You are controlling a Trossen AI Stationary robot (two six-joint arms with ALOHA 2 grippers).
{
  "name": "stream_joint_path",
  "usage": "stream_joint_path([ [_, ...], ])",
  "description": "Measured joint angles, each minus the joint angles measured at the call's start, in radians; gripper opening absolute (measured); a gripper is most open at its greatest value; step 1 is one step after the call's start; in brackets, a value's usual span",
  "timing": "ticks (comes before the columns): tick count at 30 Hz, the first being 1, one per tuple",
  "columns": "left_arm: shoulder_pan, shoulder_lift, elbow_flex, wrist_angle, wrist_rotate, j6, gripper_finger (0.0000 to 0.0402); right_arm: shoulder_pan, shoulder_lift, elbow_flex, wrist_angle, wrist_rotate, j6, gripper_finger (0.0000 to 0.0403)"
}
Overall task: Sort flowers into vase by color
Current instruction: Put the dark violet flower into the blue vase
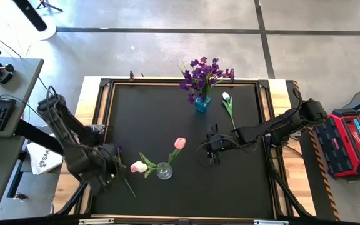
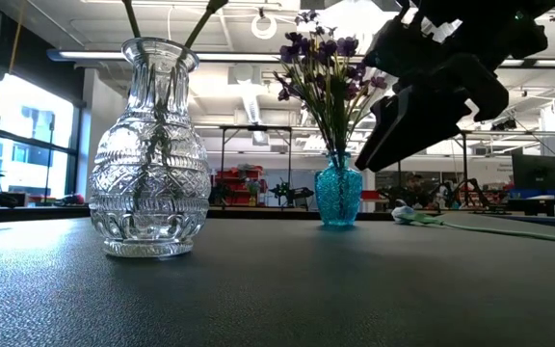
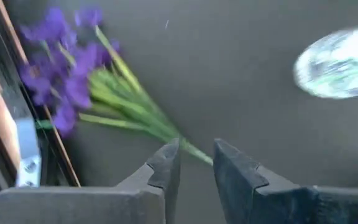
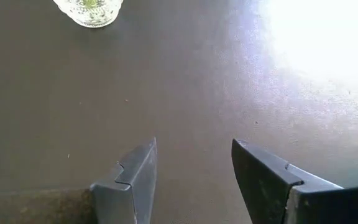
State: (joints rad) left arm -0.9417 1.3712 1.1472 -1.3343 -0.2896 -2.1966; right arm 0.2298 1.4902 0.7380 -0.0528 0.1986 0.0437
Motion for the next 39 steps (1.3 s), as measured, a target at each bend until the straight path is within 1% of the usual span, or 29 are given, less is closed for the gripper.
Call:
stream_joint_path([
  [5, 0.001, 0.053, -0.105, 0.191, 0.073, -0.086, 0.013, 0.0, 0.0, 0.0, -0.001, -0.001, 0.0, 0.0181],
  [8, 0.001, 0.069, -0.172, 0.313, 0.068, -0.109, 0.017, 0.0, 0.0, 0.0, 0.0, -0.001, 0.0, 0.0181],
  [11, 0.001, 0.082, -0.245, 0.387, 0.066, -0.148, 0.0209, 0.0, 0.0, 0.0, 0.015, -0.001, 0.0, 0.0181],
  [14, 0.019, 0.095, -0.306, 0.436, 0.147, -0.161, 0.0235, 0.0, 0.0, 0.0, 0.027, -0.005, 0.0, 0.0181],
  [17, 0.041, 0.113, -0.336, 0.443, 0.216, -0.167, 0.024, 0.0, 0.0, 0.0, 0.027, -0.005, 0.0, 0.0181],
  [19, 0.051, 0.118, -0.347, 0.451, 0.226, -0.164, 0.0238, 0.0, 0.0, 0.0, 0.028, -0.005, 0.0, 0.0181],
  [22, 0.063, 0.12, -0.369, 0.502, 0.186, -0.15, 0.0228, 0.0, 0.0, 0.0, 0.032, -0.005, 0.001, 0.0181],
  [24, 0.071, 0.12, -0.385, 0.536, 0.184, -0.15, 0.0215, 0.0, 0.0, 0.0, 0.038, -0.005, 0.002, 0.0181],
  [30, 0.094, 0.118, -0.431, 0.557, 0.206, -0.136, 0.0172, 0.0, 0.0, 0.0, 0.043, -0.004, 0.001, 0.0181],
  [35, 0.132, 0.117, -0.436, 0.557, 0.216, -0.052, 0.0125, 0.0, 0.0, 0.0, 0.045, -0.004, 0.003, 0.0181],
  [39, 0.165, 0.114, -0.437, 0.569, 0.213, 0.043, 0.007, 0.002, 0.0, 0.0, 0.036, -0.004, 0.013, 0.0181],
])
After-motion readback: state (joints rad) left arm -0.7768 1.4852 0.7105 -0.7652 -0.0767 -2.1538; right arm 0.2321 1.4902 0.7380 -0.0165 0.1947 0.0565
